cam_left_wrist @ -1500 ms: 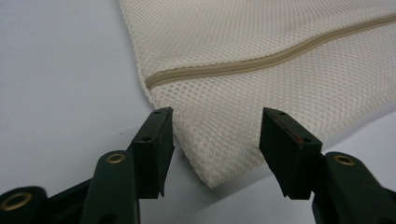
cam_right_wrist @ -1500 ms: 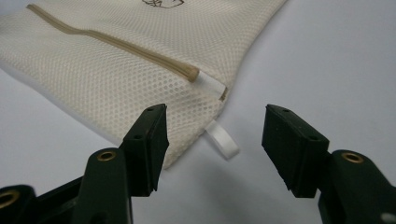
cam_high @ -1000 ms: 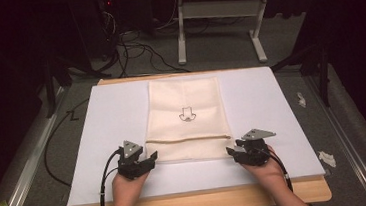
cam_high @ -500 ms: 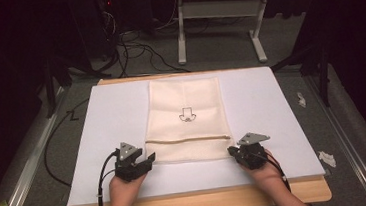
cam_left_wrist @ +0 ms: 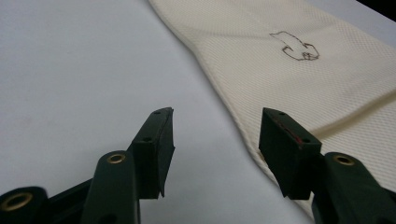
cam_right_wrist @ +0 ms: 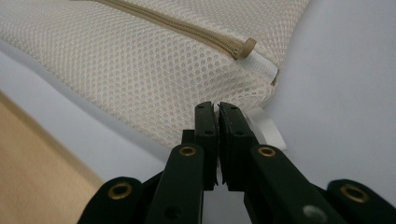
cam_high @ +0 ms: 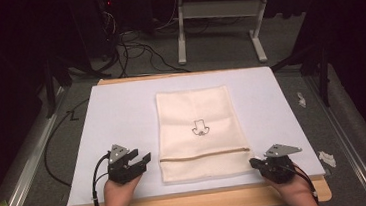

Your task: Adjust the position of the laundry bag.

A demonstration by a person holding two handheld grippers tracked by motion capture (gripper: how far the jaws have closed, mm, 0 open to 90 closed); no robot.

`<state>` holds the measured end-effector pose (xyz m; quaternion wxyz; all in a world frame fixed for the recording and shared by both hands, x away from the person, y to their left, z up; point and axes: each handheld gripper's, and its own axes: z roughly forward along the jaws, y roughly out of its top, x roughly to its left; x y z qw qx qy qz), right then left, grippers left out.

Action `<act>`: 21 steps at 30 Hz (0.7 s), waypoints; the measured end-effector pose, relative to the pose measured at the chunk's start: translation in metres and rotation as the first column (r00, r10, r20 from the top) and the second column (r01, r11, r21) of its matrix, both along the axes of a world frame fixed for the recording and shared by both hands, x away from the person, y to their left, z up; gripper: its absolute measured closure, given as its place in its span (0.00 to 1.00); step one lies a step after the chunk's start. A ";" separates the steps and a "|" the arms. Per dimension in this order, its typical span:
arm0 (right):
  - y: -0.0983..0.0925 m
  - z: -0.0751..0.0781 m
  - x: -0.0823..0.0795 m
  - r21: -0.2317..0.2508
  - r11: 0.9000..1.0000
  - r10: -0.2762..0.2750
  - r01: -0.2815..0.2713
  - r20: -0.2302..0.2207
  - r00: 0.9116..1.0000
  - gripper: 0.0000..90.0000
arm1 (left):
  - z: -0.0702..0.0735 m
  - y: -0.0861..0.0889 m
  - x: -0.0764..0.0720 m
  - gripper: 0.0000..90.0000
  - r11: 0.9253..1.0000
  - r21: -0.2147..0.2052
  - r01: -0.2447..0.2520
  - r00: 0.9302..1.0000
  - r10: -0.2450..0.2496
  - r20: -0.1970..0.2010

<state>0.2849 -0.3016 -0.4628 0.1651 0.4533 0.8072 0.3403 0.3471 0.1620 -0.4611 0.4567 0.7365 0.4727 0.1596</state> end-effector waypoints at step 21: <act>0.019 0.013 0.013 0.016 1.000 -0.014 0.013 0.094 0.995 1.00 | 0.001 -0.013 -0.002 0.40 0.992 0.126 0.017 0.996 -0.028 0.082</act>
